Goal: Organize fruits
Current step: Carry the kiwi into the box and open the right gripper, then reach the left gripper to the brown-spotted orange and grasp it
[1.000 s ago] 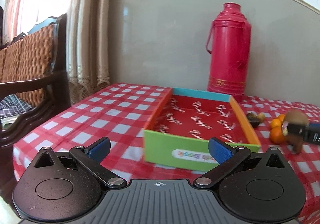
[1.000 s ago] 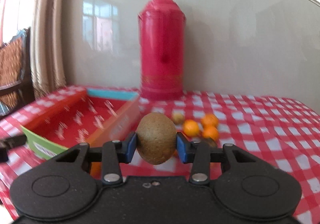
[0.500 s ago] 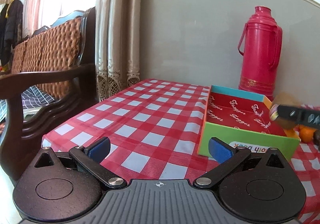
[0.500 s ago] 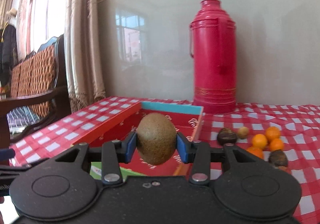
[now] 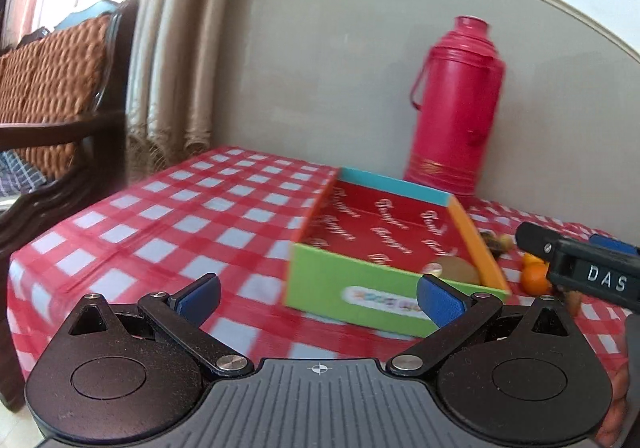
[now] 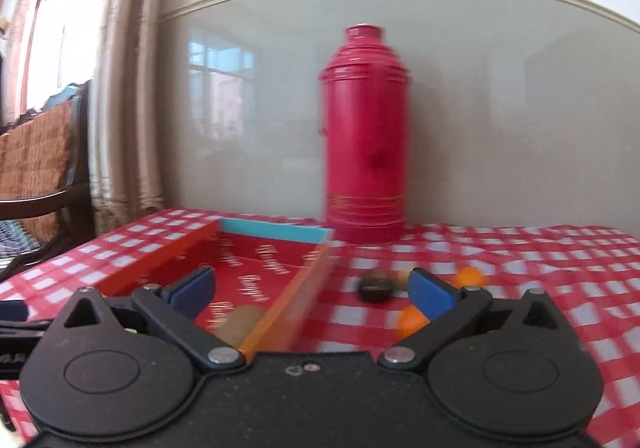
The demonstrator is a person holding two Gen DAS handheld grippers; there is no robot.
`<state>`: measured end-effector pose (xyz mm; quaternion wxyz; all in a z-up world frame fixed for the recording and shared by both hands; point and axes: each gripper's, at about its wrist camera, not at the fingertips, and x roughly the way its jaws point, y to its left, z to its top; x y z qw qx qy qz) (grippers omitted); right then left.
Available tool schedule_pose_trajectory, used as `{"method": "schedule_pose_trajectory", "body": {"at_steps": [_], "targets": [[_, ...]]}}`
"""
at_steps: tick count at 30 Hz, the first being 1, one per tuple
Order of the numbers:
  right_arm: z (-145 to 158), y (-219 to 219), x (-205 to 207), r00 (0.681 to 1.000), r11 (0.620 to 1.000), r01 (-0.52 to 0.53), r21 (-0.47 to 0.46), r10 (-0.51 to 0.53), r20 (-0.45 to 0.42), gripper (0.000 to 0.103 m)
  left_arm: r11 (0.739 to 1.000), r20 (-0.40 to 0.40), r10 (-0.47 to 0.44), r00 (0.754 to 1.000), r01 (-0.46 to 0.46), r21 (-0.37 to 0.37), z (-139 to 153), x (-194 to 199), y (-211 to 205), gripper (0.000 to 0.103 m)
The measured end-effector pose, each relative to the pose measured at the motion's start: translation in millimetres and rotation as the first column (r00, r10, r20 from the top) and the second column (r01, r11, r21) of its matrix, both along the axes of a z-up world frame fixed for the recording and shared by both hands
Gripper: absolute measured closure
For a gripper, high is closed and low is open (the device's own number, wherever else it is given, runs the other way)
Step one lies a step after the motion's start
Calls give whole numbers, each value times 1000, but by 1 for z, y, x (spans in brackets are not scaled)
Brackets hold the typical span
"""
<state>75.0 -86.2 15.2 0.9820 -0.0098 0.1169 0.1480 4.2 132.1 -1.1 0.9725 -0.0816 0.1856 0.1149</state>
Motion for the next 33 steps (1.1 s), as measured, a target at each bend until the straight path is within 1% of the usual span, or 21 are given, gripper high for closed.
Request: {"method": "schedule_pose_trajectory", "body": {"at_steps": [4,7,11,13,16,20,25,26,27,28,30,33], "targets": [[3,-38,2,997,996,83,25,-83,-3,6,997,6,-70,998,70,28,3,8,-33,0],[3,-68,7,988,988,150,46,-149,-30,6,991,27,-130,991,129,38,5,15,-58,0],[0,-98,12,974,974,223,51,-219,-62,6,978,51,-208,977,208,14,8,28,-95,0],[-1,-113,13,966,966,255,43,-252,-64,6,969,40,-247,968,246,23,6,35,-115,0],[-2,-136,13,954,954,296,39,-293,-66,6,954,22,-294,956,292,61,3,46,-143,0],[-7,-168,18,928,931,361,49,-354,-111,6,944,-1,-321,947,320,77,-1,64,-170,0],[-14,-189,24,908,914,404,41,-395,-139,6,943,-28,-331,943,332,36,-9,89,-191,0],[-15,-192,25,905,912,409,41,-399,-144,6,941,-31,-337,941,338,30,-10,93,-195,5],[-15,-195,25,904,911,411,43,-401,-147,6,938,-36,-344,938,345,25,-12,94,-199,12],[-15,-198,25,902,909,414,46,-404,-150,6,934,-49,-355,934,356,20,-13,98,-204,23],[-17,-202,25,899,906,420,41,-410,-152,6,926,-77,-375,924,377,16,-18,106,-214,25],[-18,-210,25,894,902,430,29,-421,-154,6,917,-91,-394,915,397,20,-20,112,-227,25]]}}
